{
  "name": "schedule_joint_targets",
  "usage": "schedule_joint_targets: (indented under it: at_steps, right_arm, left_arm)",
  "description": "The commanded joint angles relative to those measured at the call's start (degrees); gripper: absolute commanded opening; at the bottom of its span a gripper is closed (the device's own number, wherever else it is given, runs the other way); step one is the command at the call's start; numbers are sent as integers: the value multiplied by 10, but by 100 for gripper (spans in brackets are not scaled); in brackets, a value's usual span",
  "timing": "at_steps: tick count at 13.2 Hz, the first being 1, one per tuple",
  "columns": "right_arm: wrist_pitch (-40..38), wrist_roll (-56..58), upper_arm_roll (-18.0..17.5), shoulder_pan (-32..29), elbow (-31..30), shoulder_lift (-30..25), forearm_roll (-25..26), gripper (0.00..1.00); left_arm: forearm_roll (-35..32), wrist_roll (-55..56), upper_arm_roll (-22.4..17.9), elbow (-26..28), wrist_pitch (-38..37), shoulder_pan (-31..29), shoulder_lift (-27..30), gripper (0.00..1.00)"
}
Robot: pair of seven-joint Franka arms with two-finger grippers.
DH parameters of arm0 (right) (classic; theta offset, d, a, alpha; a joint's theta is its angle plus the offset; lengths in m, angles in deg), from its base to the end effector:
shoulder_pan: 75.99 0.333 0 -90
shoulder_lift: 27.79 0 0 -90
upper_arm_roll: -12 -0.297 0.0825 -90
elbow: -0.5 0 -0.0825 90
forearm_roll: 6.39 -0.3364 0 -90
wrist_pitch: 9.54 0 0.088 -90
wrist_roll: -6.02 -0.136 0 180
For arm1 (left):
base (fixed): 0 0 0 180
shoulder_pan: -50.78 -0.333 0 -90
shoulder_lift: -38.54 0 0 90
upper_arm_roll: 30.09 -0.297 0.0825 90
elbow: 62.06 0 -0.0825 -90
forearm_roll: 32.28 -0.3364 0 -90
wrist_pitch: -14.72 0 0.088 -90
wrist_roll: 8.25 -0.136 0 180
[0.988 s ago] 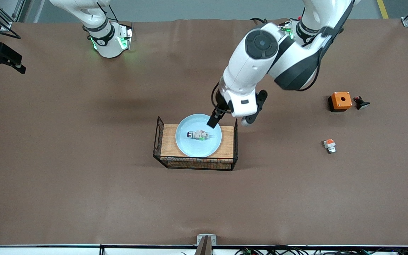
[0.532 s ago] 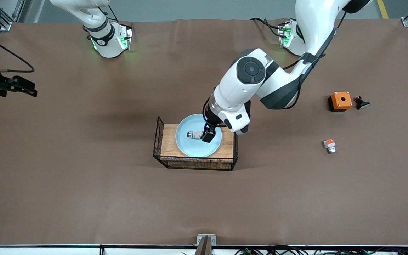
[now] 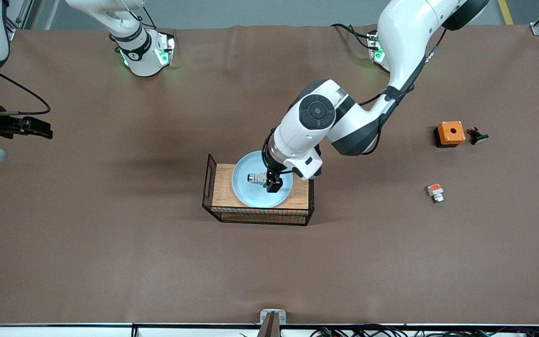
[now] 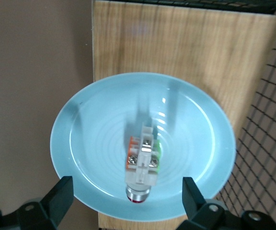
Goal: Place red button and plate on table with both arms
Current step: 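Close the left gripper on the button and lift it off the plate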
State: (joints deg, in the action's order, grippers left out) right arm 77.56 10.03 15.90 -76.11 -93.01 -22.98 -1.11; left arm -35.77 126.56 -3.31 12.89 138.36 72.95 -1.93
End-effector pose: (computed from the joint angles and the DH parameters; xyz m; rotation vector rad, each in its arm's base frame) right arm 0.5097 -0.0477 0.5052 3.0422 0.0059 -0.3083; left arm 0.5180 -0.4730 0.3505 2.0308 2.0920 -0.3503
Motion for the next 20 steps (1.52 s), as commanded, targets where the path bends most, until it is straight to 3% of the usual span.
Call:
schedule_joint_targets:
  at_steps: [1, 6, 7, 11, 14, 20]
  right_arm:
    - [-11, -6, -4, 0, 18, 10, 22, 100]
    - [-6, -7, -5, -4, 18, 14, 21, 100]
    - [-5, -7, -5, -6, 18, 15, 17, 100]
    - [-5, -11, -3, -6, 18, 18, 11, 99]
    - [-9, -84, -3, -5, 14, 17, -8, 100]
    - [-12, -199, -7, 18, 8, 13, -24, 100]
  left_arm:
    - [-7, 12, -9, -25, -6, 18, -24, 100]
    - [-9, 11, -35, -26, -4, 37, -32, 97]
    - [-8, 10, -45, -27, -1, 44, -33, 91]
    - [-8, 9, -53, -26, 7, 47, -37, 42]
    - [-8, 2, -52, -26, 7, 47, -32, 18]
    - [-12, -9, -48, -25, -1, 39, 15, 14]
